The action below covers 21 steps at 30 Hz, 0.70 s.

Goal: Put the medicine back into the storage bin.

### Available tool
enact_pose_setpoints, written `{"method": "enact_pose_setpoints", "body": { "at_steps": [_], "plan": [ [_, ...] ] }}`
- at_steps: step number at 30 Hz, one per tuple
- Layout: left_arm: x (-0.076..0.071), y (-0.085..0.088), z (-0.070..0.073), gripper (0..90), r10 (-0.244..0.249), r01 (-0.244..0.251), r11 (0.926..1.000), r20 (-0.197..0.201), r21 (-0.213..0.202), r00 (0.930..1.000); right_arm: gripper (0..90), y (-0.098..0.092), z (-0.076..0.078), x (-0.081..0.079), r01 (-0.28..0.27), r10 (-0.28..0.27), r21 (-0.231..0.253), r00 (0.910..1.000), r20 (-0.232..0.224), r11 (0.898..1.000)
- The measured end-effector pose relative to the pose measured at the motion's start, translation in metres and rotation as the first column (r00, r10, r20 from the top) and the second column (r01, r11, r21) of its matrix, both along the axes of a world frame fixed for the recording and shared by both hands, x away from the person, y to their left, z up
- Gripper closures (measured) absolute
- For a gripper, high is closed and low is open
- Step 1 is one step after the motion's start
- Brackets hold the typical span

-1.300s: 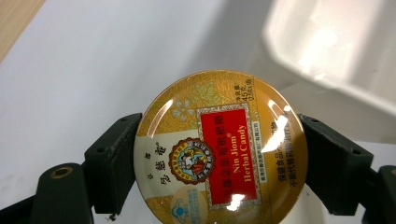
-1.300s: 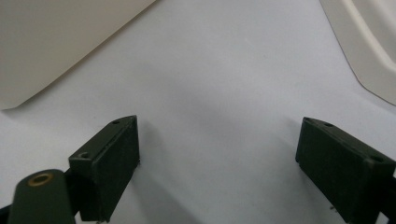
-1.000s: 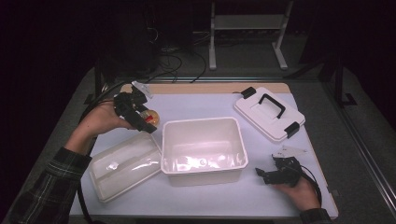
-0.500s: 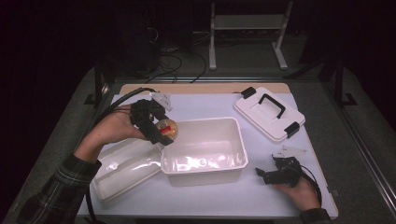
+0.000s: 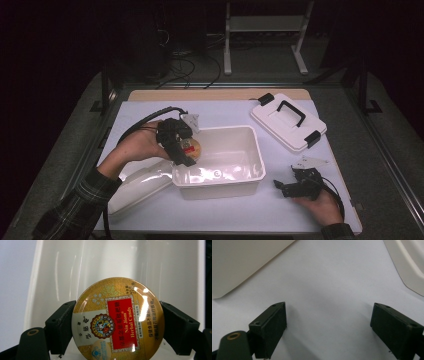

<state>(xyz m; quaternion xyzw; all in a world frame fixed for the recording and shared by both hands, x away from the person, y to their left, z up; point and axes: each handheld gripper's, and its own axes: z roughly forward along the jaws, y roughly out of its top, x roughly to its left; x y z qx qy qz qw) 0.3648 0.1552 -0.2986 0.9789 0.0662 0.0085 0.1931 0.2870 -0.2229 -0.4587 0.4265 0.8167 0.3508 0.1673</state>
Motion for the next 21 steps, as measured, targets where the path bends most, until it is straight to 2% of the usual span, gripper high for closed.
{"method": "enact_pose_setpoints", "body": {
  "at_steps": [11, 21],
  "plan": [
    [0.002, -0.004, -0.025, 19.7, -0.007, 0.006, 0.9994, 0.003, 0.035, 1.0, 12.8, 0.0, 0.0, 0.0, 0.0, 0.0, 0.001, 1.0, 0.001, 1.0],
    [0.002, -0.006, -0.035, 19.6, -0.014, 0.013, 0.9987, 0.011, 0.05, 0.9999, 12.8, 0.0, 0.0, 0.0, 0.0, 0.0, 0.001, 1.0, 0.001, 1.0]
  ]
}}
